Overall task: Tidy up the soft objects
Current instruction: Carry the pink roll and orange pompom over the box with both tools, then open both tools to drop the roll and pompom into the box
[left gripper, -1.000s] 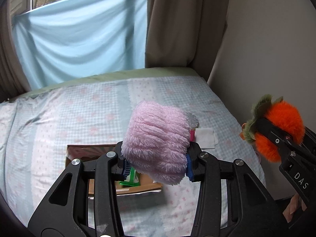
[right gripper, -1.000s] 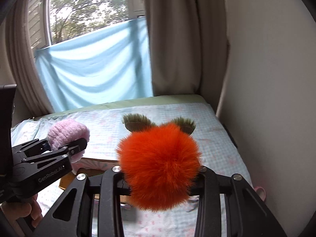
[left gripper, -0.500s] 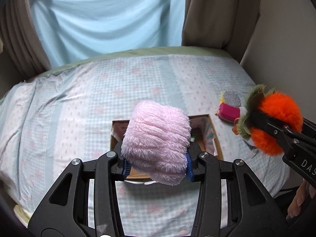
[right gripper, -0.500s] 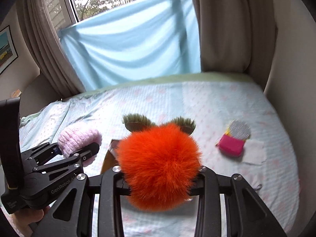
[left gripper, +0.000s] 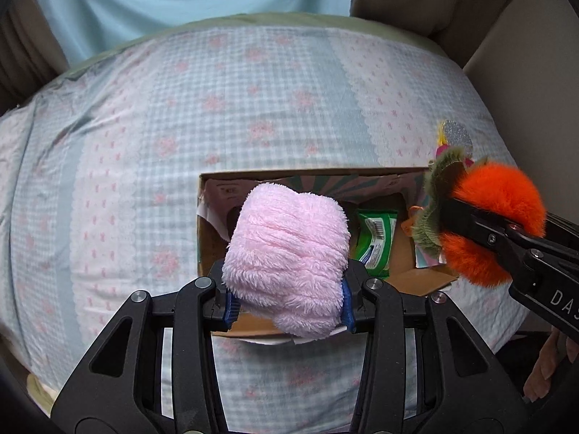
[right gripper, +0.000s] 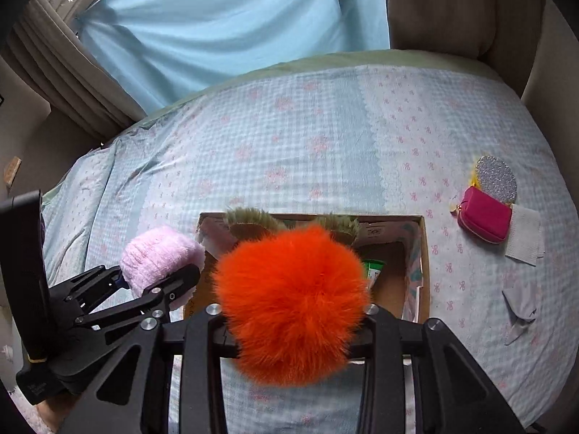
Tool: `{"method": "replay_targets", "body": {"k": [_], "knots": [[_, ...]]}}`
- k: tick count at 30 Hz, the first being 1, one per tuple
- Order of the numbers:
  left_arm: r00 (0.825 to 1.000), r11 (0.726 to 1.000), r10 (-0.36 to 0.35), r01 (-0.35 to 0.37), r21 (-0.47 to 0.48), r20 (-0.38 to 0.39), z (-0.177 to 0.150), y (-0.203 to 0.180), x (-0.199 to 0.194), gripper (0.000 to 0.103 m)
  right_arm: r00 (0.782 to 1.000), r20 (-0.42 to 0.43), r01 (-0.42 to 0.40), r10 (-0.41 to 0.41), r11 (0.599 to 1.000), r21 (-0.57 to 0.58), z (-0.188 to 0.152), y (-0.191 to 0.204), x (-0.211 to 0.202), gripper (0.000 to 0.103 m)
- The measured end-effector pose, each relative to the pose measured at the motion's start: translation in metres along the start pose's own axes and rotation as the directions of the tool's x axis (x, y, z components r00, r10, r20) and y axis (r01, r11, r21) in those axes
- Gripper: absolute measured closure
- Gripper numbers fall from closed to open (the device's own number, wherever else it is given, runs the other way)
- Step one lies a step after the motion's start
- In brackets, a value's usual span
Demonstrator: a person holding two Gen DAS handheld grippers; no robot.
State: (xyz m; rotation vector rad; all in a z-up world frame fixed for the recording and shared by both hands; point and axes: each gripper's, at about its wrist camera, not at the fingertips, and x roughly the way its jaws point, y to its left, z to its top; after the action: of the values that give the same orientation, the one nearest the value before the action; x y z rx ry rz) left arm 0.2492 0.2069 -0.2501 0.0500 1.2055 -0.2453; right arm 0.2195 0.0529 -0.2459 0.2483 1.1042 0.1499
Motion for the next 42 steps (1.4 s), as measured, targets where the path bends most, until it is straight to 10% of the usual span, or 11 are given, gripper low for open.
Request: {"method": "replay_targets", "body": {"k": [20, 24, 26, 42], "knots": [[0.933, 1.000, -0.030, 0.028, -0.010, -0.359, -0.014, 0.012, 0.143, 0.064, 0.915, -0.395, 0.002, 0.084, 0.977, 0.214, 0.033, -0.043, 0.160, 0.069], [0.934, 0.999, 0.003, 0.010, 0.034, -0.358, -0.013, 0.007, 0.140, 0.001, 0.902, -0.414, -0.031, 0.121, 0.975, 0.219, 0.036, -0.041, 0.168, 0.036], [0.939, 0.998, 0.026, -0.005, 0.062, -0.342, -0.013, 0.005, 0.135, 0.001, 0.905, -0.407, -0.029, 0.123, 0.973, 0.228, 0.036, -0.043, 0.167, 0.003], [0.958, 0.999, 0.007, 0.009, 0.052, -0.286, -0.009, 0.009, 0.100, 0.000, 0.919, -0.386, -0.012, 0.077, 0.986, 0.169, 0.029, -0.042, 0.133, 0.002]]}}
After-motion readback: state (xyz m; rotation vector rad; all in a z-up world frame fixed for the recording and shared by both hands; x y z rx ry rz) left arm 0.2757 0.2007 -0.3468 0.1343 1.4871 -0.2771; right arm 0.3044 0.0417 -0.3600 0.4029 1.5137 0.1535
